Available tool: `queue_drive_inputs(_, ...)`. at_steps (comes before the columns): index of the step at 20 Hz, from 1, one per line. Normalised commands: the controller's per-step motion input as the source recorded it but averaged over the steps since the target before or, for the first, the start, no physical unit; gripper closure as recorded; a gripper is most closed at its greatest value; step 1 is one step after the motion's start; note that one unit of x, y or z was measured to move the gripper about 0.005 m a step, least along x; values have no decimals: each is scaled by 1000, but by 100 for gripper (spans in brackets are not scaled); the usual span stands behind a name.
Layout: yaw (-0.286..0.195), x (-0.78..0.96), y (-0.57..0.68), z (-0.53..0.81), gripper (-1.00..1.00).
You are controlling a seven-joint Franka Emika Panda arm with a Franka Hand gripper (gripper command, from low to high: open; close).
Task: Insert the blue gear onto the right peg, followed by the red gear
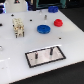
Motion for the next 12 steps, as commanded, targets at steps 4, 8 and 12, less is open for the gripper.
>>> queue_drive_inputs(4, 0, -669, 435, -258, -100)
queue_drive_inputs(8, 0, -618, 429, -326, -100)
queue_drive_inputs(12, 0, -563, 367, -423, -100)
